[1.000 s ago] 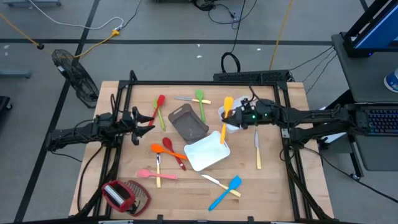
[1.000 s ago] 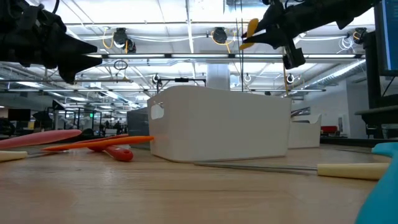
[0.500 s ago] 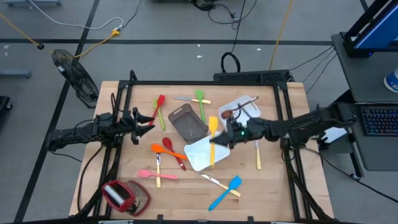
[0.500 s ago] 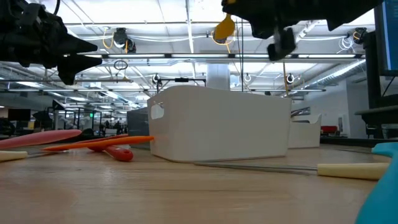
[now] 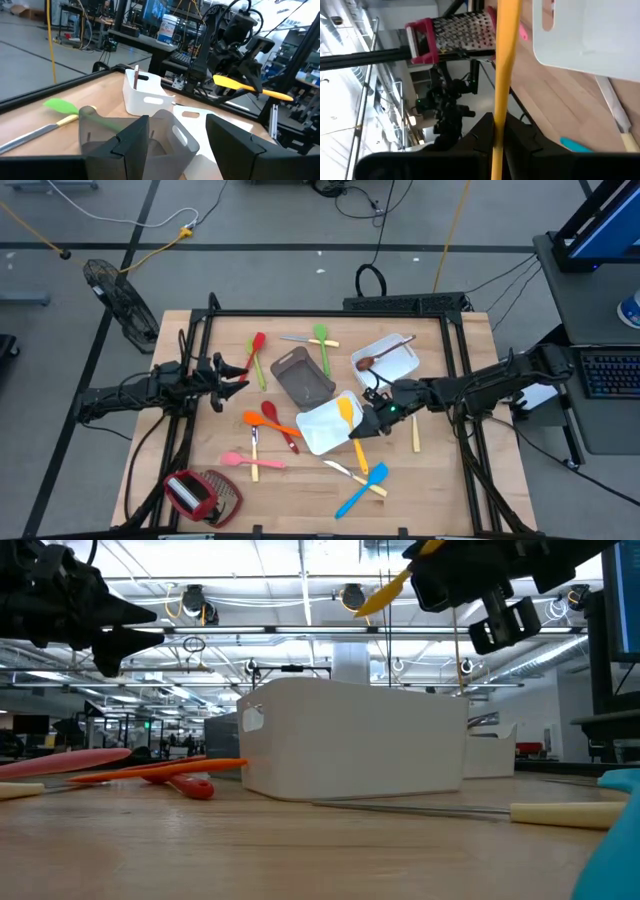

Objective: Pick & Place Kitchen Items
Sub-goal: Put the yellow spatula into the bottom white bin

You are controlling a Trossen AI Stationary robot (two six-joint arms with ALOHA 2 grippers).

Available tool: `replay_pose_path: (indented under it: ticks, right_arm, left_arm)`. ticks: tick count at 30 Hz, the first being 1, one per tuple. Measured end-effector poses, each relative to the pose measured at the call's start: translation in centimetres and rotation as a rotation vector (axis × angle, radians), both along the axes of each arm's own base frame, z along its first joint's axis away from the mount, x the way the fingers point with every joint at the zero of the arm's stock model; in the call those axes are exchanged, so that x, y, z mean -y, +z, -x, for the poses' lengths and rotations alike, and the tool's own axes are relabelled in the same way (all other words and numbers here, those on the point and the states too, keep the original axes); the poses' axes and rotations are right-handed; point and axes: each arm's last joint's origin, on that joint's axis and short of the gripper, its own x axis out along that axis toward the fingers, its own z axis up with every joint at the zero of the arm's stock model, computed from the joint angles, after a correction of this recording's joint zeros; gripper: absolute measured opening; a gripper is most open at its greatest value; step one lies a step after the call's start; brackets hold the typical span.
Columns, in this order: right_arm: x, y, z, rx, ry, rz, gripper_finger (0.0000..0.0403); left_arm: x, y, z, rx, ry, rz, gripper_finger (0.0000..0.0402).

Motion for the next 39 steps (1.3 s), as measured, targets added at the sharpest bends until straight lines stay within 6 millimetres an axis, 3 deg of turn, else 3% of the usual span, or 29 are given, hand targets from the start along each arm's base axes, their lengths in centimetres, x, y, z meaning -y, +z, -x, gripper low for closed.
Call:
replay_pose_path:
  ticks: [11, 28, 39]
  right_arm:
    - [0.7, 1.2, -0.4, 0.16, -0.021, 0.049, 0.0025]
    - [0.7, 1.3, -0.5, 0.174, -0.046, 0.055, 0.0025]
    - [0.9, 0.9, -0.5, 0.083, -0.077, -0.03, 0.0025]
  left_arm:
    - [0.0, 0.0, 0.0, 0.02, -0.002, 0.098, 0.0202]
    - [0.0, 0.0, 0.0, 0.026, -0.003, 0.136, 0.0202]
    - [0.0, 0.0, 0.0, 0.025, -0.004, 0.136, 0.0202]
